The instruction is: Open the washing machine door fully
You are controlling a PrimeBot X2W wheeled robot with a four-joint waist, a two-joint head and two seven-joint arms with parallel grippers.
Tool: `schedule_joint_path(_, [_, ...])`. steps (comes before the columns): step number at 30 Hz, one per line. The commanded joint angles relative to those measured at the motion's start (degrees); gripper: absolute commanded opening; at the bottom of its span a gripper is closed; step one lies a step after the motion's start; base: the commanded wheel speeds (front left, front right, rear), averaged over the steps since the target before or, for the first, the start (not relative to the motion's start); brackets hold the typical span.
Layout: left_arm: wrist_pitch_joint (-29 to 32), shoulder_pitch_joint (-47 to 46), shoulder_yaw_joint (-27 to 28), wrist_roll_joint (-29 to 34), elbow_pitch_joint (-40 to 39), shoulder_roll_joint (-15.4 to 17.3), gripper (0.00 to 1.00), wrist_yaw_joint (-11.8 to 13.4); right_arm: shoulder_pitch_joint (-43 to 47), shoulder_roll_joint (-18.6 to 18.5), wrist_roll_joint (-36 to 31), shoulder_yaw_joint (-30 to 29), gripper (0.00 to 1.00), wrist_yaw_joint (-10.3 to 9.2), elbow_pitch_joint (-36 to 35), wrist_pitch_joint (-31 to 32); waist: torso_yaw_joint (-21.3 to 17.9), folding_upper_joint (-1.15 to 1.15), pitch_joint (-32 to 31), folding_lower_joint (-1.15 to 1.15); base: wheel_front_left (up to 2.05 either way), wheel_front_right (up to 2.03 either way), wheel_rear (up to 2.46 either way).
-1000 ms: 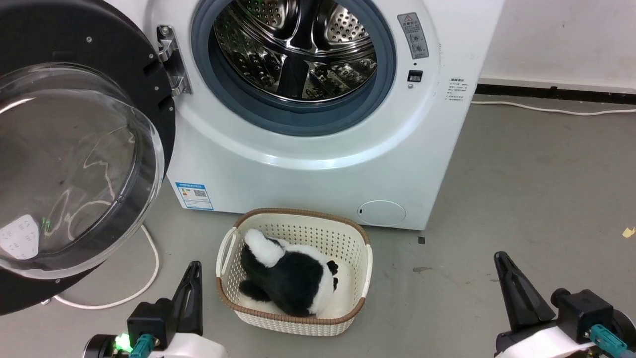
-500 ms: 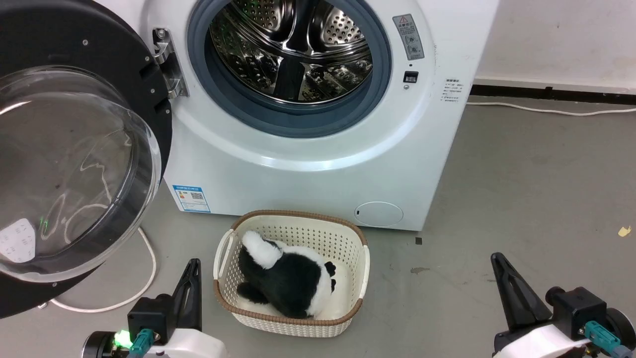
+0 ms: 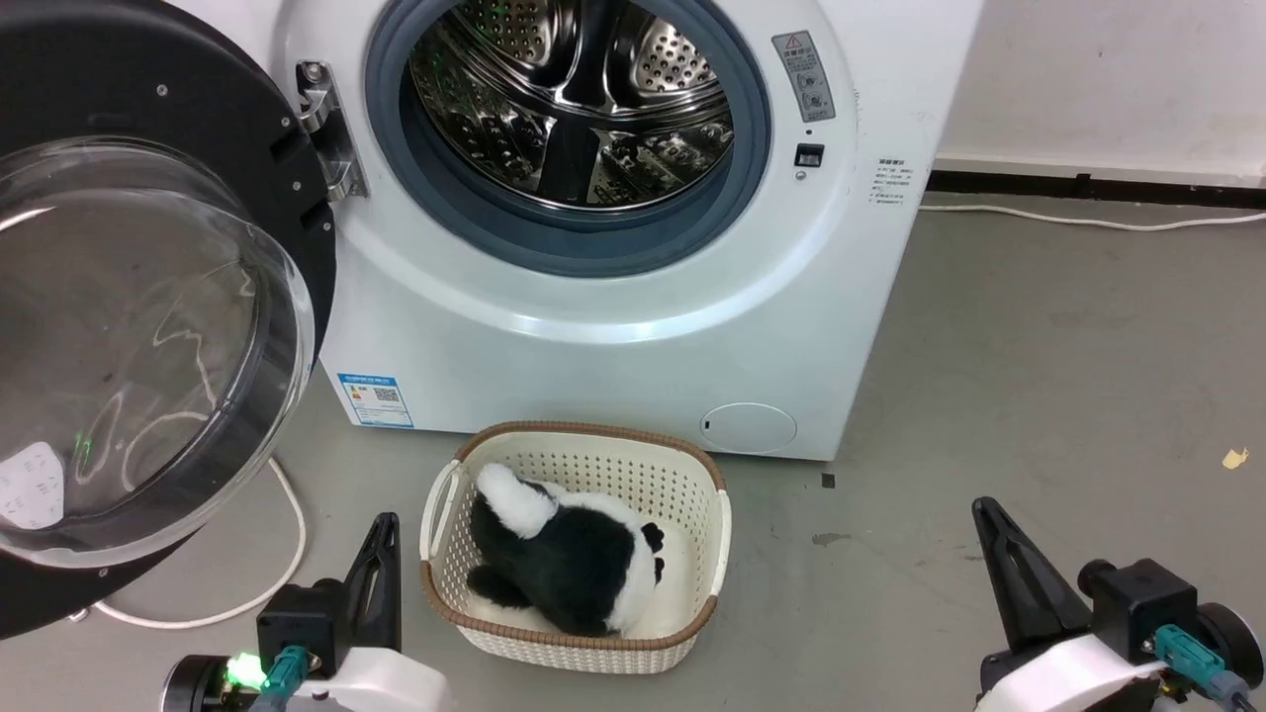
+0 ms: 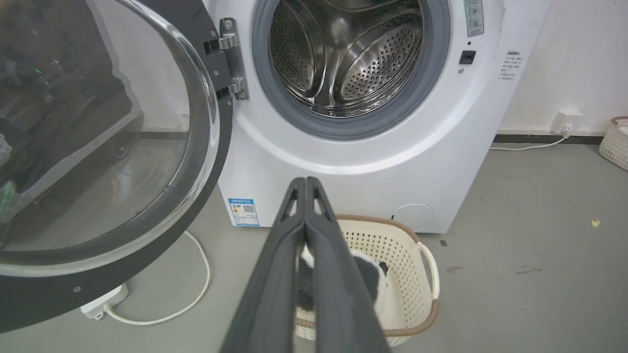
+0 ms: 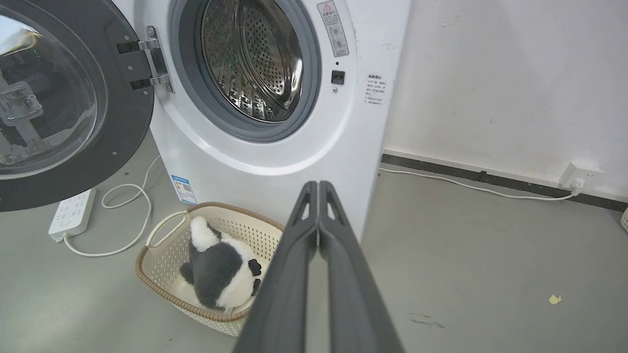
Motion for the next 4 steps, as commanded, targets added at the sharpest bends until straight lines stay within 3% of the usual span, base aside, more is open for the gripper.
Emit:
schedule_joint_path(1, [0.32, -1.10, 0.21, 0.32, -0.33, 0.05, 0.00, -0.24, -0.80, 0.22, -0.48, 0.15, 0.00, 0.03, 0.17, 0.32, -0.04, 0.00, -0.02, 0.00, 0.00, 0.00, 0.00])
schedule_joint_path(4, [0.68, -1.20, 0.29, 0.45, -0.41, 0.03, 0.00, -0.25, -0.90, 0.23, -0.61, 0.19, 0.00, 0.03, 0.18, 0.67, -0.15, 0.00, -0.08, 0.00, 0.00, 0.00, 0.00])
